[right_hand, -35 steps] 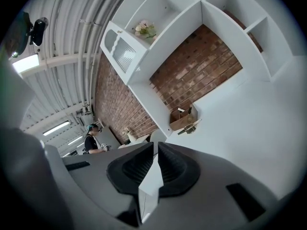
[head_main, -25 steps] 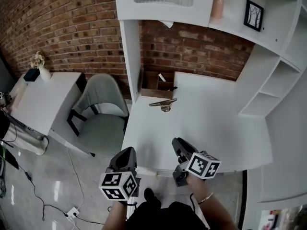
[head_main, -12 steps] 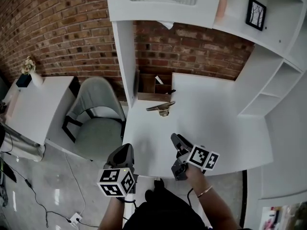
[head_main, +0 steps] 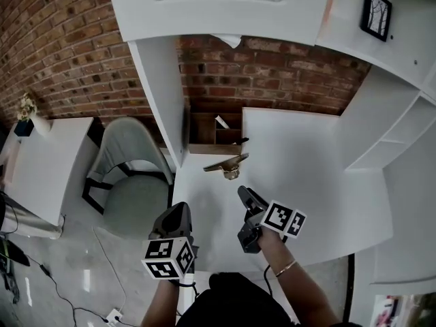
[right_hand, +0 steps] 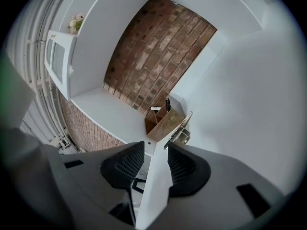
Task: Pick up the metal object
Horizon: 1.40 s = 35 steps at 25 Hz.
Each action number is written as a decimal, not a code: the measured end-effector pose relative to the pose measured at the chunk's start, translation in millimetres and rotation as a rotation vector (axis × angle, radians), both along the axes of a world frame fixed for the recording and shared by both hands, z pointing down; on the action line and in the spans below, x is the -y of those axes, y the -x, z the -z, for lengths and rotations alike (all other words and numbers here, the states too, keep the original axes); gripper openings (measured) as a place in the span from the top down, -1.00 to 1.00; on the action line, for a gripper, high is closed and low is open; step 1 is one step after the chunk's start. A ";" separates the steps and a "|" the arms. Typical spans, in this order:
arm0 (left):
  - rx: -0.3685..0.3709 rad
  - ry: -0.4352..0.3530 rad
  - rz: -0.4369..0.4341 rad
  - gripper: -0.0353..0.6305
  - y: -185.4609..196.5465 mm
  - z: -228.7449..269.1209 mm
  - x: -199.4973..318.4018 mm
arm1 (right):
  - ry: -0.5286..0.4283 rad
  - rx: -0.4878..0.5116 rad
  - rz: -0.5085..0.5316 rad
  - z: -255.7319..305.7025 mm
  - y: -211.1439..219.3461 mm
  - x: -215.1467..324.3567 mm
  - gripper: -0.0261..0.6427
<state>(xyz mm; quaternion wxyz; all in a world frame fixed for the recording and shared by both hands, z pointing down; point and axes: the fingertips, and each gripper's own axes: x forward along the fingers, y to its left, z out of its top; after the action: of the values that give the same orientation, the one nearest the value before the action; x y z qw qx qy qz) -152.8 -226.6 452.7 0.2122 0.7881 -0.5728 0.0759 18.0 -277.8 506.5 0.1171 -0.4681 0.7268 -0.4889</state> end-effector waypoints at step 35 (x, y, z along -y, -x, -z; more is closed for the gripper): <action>0.023 0.124 0.079 0.87 16.1 -48.8 81.9 | 0.289 0.230 -0.048 -83.8 22.8 117.6 0.74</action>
<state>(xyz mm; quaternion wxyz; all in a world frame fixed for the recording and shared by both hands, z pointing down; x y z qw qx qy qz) -168.8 -308.5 501.4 0.2568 0.7495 -0.5998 0.1117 -4.8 -395.4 590.3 0.1428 -0.4381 0.6194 -0.6356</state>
